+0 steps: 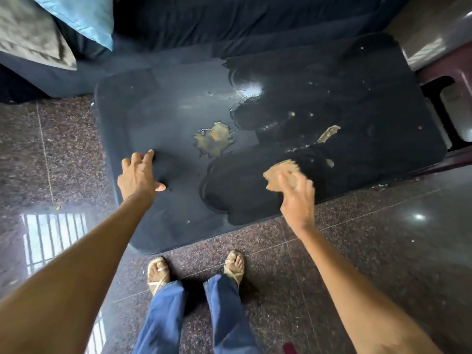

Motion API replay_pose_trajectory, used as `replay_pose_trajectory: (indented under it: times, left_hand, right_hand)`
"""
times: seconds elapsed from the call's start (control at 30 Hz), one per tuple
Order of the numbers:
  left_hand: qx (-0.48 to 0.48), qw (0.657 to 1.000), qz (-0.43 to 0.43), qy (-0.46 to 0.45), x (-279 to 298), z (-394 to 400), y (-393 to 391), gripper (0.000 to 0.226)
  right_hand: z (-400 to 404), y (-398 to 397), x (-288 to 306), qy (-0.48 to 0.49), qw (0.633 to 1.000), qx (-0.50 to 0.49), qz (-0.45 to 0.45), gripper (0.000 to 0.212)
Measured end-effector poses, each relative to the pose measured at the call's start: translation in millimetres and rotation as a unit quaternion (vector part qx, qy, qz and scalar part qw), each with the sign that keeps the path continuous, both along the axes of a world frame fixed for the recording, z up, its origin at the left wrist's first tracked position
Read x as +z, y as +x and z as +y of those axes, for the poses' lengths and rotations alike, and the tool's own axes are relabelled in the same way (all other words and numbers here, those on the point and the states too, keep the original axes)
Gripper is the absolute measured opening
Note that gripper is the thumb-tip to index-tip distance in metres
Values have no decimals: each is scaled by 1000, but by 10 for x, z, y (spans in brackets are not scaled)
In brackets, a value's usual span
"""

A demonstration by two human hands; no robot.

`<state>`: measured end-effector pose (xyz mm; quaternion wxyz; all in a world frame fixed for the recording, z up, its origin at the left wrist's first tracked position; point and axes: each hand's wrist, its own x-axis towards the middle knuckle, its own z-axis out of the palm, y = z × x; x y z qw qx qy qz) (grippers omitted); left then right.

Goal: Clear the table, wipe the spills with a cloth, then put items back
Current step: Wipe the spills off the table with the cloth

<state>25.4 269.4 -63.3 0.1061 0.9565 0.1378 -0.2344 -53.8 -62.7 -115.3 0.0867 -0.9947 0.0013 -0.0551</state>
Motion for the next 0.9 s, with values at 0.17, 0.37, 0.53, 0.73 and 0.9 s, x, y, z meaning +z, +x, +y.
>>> replay_pose_trajectory:
  times: [0.17, 0.37, 0.53, 0.73, 0.9]
  left_hand:
    - [-31, 1000, -4, -7, -23, 80, 1, 88]
    - [-77, 996, -26, -40, -24, 236, -16, 69]
    - [-15, 989, -124, -79, -43, 698, -281, 44]
    - [123, 983, -87, -103, -104, 1043, -368, 45]
    - [155, 979, -63, -117, -204, 1201, -330, 35]
  right_hand:
    - [1104, 142, -7, 100, 926, -363, -12, 66]
    - [2721, -283, 100, 88, 992, -47, 82, 71]
    - [2076, -243, 19, 53, 977, 192, 79, 79]
    - [1506, -265, 20, 29, 981, -191, 27, 65]
    - [2692, -171, 79, 139, 945, -297, 9, 72]
